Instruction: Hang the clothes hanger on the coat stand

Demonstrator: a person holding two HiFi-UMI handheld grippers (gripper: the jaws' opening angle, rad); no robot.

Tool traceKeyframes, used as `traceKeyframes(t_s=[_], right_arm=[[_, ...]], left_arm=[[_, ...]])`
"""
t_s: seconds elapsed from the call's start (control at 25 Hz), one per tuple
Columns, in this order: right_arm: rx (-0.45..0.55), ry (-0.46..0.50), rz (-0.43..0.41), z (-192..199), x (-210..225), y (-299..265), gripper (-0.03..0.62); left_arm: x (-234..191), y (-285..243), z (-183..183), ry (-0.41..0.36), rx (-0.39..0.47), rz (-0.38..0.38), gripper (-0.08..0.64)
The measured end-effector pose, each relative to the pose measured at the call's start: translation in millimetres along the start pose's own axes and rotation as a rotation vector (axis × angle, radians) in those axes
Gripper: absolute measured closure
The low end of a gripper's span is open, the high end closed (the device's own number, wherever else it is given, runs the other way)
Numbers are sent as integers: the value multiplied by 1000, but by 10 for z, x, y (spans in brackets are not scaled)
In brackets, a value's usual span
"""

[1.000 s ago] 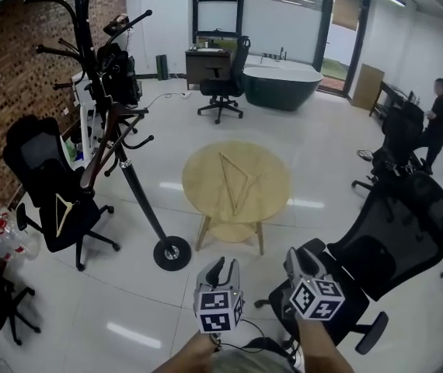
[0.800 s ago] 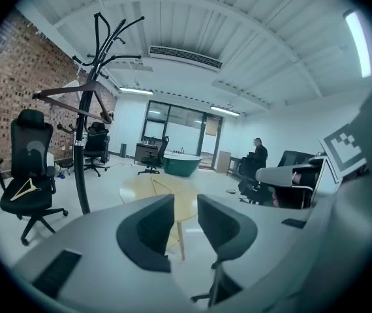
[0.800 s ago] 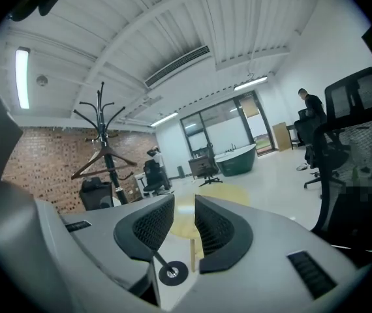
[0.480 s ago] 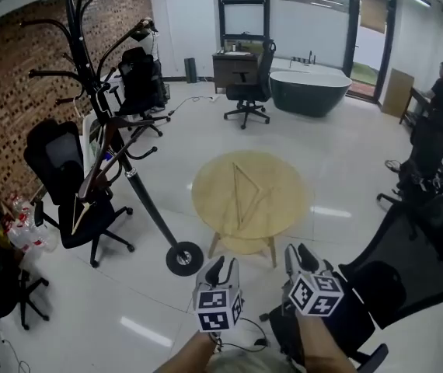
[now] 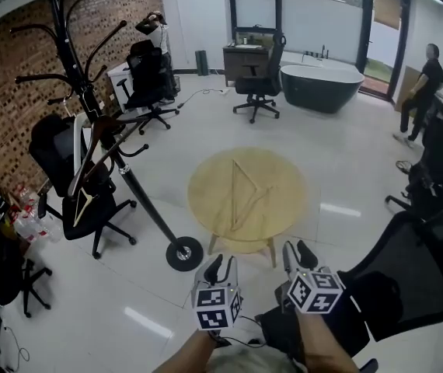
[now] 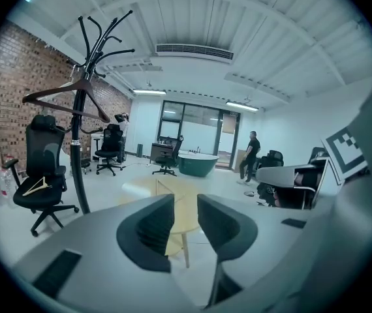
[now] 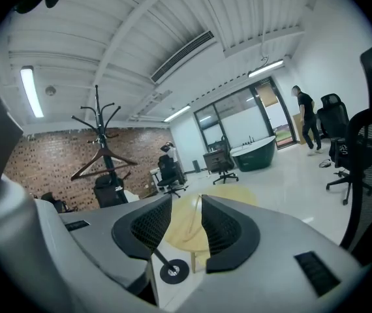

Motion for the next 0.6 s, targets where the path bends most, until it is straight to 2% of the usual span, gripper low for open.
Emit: traceKeyframes(t_s=[0.2, 0.6], right_arm=[[-1, 7, 2, -29, -11, -218, 460], [18, 41, 51, -102, -384, -603, 439]], left_arm=[[-116, -184, -64, -6, 4, 2, 446], [-650, -378, -277, 0, 35, 56, 446]])
Point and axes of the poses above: the fingertips, and each gripper's own axes: y backward along the fingers, x to its right, z out of its underside, the point moved 1 cm from there along y, backward along the fingers, and after that the axes turned 12 degrees about -y, right-handed, at the moved point
